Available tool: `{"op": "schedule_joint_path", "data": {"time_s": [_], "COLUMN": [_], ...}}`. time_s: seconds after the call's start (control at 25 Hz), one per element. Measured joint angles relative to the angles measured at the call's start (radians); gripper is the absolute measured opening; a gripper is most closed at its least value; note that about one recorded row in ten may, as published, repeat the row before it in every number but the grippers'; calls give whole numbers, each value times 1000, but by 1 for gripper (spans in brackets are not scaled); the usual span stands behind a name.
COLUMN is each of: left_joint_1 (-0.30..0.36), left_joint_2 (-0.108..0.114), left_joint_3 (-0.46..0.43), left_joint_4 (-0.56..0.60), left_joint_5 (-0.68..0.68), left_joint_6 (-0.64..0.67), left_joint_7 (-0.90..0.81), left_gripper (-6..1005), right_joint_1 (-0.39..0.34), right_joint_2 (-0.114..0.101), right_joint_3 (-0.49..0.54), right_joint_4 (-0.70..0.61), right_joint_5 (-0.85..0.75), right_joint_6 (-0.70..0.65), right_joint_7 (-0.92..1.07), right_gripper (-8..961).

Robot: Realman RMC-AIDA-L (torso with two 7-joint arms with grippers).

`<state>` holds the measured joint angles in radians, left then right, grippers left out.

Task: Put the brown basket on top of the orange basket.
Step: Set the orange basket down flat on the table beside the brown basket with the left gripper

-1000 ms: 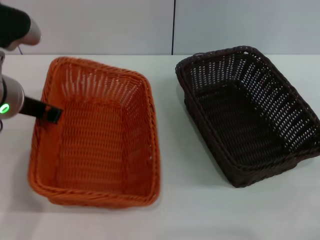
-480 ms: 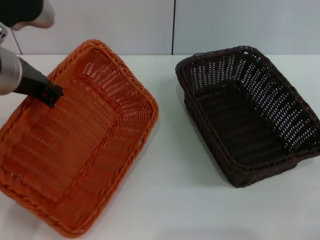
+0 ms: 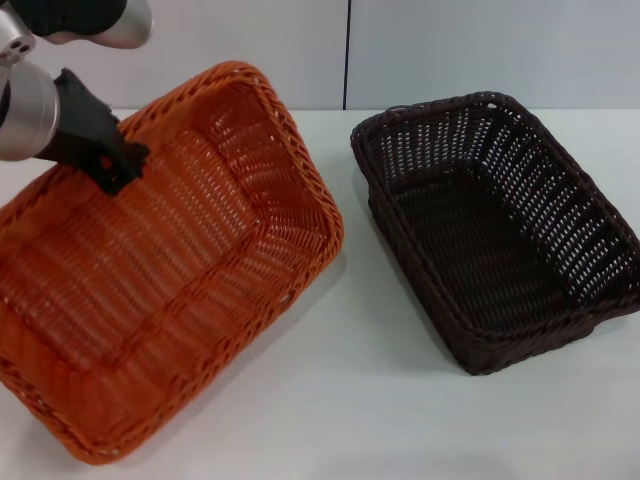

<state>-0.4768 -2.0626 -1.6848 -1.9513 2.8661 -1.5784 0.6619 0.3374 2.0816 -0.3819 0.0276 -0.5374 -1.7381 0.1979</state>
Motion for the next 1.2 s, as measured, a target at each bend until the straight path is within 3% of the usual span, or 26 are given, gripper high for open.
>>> {"op": "schedule_joint_path", "data": {"time_s": [0.4, 0.76, 1.2], "left_joint_1": [-50, -75, -80], "left_joint_2": [4, 4, -1], "left_joint_3": [3, 69, 87], "left_joint_4": [12, 41, 77], "left_joint_5": [-8, 16, 5], "left_joint_6": [-35, -56, -8], "left_joint_7": [236, 289, 394], "left_gripper": [145, 146, 146], "right_joint_1": [0, -7, -15], "right_joint_2": [-2, 0, 0], "right_joint_3": [-4, -11, -11], "right_joint_4": [0, 5, 15], "right_joint_5": [-1, -6, -7], "right_joint_6": [6, 8, 6], "right_joint_7": [-1, -6, -8], "right_gripper": [763, 763, 762]}}
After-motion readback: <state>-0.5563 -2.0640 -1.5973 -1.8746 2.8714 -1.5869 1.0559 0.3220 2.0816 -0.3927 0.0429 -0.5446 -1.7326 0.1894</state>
